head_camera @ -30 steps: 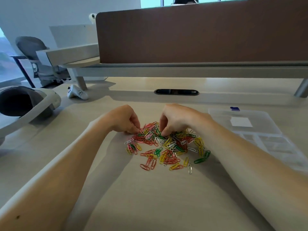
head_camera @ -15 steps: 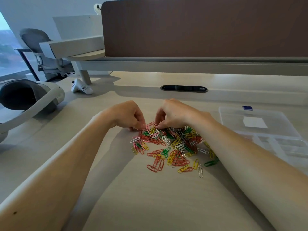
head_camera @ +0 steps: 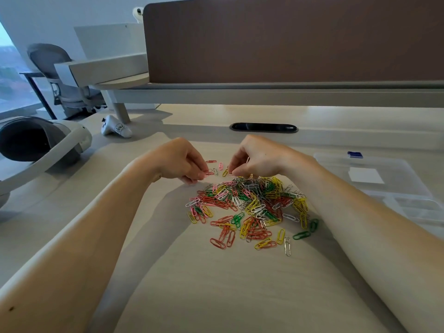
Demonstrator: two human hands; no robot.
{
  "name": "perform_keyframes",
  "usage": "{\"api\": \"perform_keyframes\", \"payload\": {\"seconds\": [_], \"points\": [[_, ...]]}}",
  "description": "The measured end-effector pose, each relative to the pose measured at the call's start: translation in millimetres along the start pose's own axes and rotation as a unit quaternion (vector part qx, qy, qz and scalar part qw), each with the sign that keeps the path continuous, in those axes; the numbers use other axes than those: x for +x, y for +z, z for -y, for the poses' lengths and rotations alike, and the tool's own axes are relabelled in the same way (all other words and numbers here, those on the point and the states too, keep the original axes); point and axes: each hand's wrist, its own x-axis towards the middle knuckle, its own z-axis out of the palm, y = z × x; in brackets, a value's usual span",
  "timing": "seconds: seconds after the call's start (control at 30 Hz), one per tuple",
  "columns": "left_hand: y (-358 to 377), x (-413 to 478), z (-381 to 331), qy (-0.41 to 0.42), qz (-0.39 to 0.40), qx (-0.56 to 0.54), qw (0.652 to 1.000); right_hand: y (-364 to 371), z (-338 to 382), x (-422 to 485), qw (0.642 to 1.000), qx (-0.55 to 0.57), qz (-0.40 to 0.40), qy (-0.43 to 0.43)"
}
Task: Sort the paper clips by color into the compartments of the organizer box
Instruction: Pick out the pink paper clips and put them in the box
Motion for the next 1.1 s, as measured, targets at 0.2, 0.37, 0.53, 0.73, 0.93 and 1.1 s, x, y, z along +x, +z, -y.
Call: {"api": "perform_keyframes", "payload": {"seconds": [0.2, 0.37, 0.53, 0.73, 0.93, 1.1], "points": [[2.3, 9.8, 11.7, 0.029, -0.12, 0.024, 0.992, 2.1, -1.7, 2.0, 0.999, 0.004, -0.042, 0.009], [10.4, 14.4, 16.3, 0.036, -0.132, -0.003, 0.991, 3.4, -3.2, 15.9, 0.998, 0.012, -0.063, 0.017], [9.0, 15.4, 20.3, 0.029, -0.133, -0.031, 0.99, 2.0, 0.2, 44.6, 0.998, -0.03, -0.051, -0.002], [3.3, 14.0, 21.9, 0.036, -0.09, -0.035, 0.995, 0.7, 1.3, 62.9, 0.994, -0.102, 0.021, -0.031], [0.7, 10.9, 18.8, 0.089, -0.037, 0.009, 0.995, 2.6, -1.2, 67.0, 0.987, -0.153, 0.03, -0.043], [0.2, 6.6, 17.5, 0.133, 0.011, 0.045, 0.99, 5.4, 0.2, 63.7, 0.986, -0.157, 0.043, -0.026]]}}
